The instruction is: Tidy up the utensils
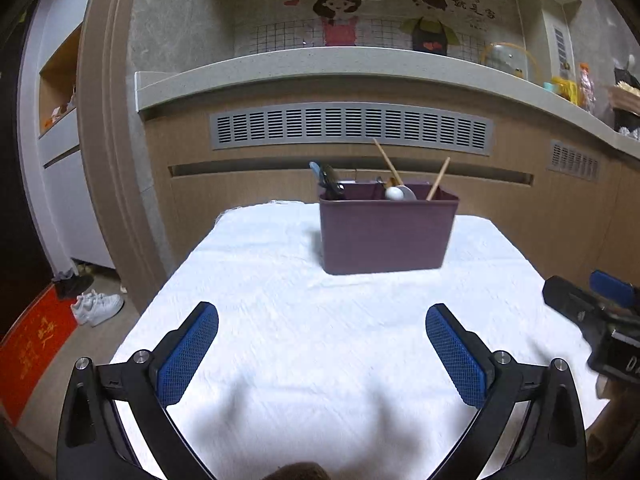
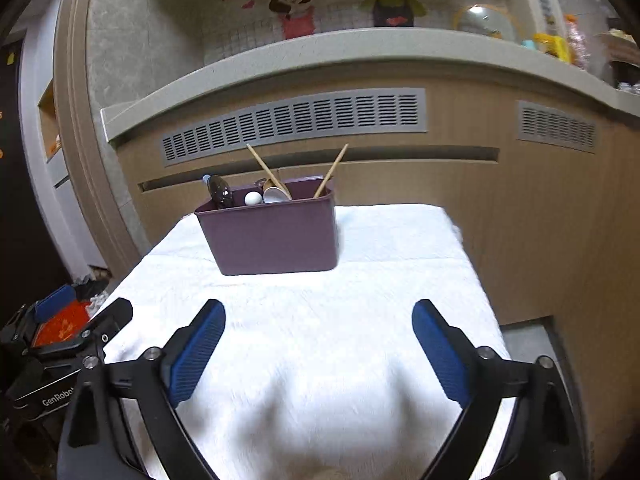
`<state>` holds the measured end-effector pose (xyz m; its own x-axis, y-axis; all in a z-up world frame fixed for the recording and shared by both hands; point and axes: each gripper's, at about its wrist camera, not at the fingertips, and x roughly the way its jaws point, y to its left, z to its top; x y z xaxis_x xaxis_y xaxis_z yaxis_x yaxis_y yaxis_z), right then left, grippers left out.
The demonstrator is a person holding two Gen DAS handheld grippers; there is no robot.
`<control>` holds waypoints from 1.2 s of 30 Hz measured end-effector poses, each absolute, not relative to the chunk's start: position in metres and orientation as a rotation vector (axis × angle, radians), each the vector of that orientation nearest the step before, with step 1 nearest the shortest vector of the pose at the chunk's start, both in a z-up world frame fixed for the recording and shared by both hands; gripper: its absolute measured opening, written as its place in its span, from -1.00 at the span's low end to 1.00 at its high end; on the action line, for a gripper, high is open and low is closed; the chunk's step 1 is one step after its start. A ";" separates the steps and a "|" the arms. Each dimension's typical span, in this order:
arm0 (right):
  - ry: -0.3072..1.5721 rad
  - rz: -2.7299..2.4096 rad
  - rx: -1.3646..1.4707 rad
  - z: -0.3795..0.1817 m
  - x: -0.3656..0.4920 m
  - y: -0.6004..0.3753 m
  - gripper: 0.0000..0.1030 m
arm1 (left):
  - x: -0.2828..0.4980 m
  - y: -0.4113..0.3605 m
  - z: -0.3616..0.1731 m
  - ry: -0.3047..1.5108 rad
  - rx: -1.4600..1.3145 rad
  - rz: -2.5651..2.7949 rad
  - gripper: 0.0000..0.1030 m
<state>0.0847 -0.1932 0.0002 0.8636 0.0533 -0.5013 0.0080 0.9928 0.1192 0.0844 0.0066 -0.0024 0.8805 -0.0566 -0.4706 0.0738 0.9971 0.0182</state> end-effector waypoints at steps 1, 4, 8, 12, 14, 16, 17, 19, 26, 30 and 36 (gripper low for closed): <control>0.525 0.018 0.120 0.000 0.082 -0.192 0.91 | 0.079 0.003 -0.002 0.480 0.052 -0.068 1.00; 0.510 -0.016 0.092 -0.003 0.071 -0.190 0.92 | 0.067 -0.005 0.003 0.443 0.091 -0.042 1.00; 0.479 -0.063 0.060 -0.001 0.064 -0.190 0.96 | 0.064 -0.005 0.007 0.442 0.066 -0.076 1.00; 0.481 -0.079 0.049 -0.003 0.061 -0.192 0.96 | 0.066 -0.004 0.007 0.458 0.060 -0.084 1.00; 0.483 -0.084 0.048 -0.003 0.060 -0.193 0.96 | 0.065 -0.004 0.008 0.459 0.058 -0.089 1.00; 0.482 -0.088 0.048 -0.003 0.060 -0.194 0.96 | 0.065 -0.004 0.008 0.460 0.056 -0.090 1.00; 0.482 -0.088 0.046 -0.003 0.060 -0.194 0.96 | 0.065 -0.004 0.008 0.461 0.053 -0.090 1.00; 0.484 -0.084 0.042 -0.003 0.059 -0.193 0.96 | 0.066 -0.003 0.008 0.465 0.047 -0.091 1.00; 0.488 -0.079 0.028 -0.003 0.060 -0.188 0.96 | 0.067 0.000 0.008 0.468 0.037 -0.091 1.00; 0.490 -0.079 0.025 -0.003 0.060 -0.188 0.96 | 0.067 0.000 0.008 0.468 0.036 -0.091 1.00; 0.491 -0.078 0.024 -0.003 0.060 -0.187 0.96 | 0.067 0.001 0.008 0.470 0.031 -0.090 1.00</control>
